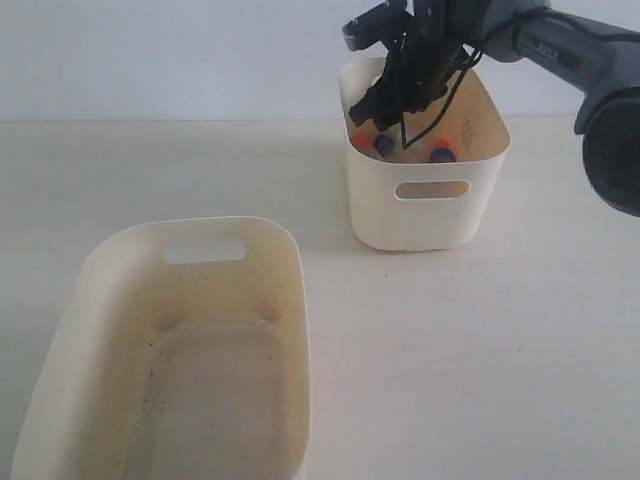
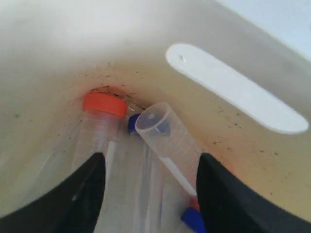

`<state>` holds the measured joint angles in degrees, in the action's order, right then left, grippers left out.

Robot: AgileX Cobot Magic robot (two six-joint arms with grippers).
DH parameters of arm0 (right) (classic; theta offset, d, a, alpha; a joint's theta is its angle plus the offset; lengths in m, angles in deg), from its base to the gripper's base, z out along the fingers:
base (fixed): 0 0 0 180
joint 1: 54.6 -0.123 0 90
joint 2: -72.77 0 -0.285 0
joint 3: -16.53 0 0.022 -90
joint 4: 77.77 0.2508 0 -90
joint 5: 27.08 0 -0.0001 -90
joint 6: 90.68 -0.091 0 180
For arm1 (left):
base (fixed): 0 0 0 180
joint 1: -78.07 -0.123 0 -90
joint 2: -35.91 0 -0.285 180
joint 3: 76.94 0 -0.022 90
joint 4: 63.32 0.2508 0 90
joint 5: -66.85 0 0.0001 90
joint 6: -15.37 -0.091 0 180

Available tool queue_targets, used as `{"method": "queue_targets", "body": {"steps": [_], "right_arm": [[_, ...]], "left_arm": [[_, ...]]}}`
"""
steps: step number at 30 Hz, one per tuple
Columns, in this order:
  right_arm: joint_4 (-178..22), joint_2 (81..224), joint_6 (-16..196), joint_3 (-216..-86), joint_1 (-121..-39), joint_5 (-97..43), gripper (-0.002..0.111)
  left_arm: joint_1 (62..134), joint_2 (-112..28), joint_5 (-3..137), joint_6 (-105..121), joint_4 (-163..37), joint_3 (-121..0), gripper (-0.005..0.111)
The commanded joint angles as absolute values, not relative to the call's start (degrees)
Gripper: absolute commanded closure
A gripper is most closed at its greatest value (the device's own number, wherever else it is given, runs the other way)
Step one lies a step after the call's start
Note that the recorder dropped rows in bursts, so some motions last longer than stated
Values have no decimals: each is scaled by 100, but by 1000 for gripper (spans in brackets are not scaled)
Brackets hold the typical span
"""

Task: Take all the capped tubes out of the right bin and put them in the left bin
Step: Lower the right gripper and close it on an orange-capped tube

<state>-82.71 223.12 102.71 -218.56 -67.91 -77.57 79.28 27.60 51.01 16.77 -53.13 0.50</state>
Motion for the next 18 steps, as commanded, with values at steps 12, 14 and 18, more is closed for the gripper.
{"method": "queue_targets", "body": {"steps": [12, 14, 18], "right_arm": [[-9073, 22897, 10337, -21885, -6768, -7161, 46], [-9117, 22907, 10311, -21885, -6768, -7144, 55], [-9117, 22907, 10083, -21885, -6768, -7222, 86]], "left_arm": [[7921, 2771, 5189, 1743, -5319, 27, 102], [7921, 2771, 5189, 1743, -5319, 27, 102], [7921, 2771, 5189, 1743, -5319, 27, 102]]}}
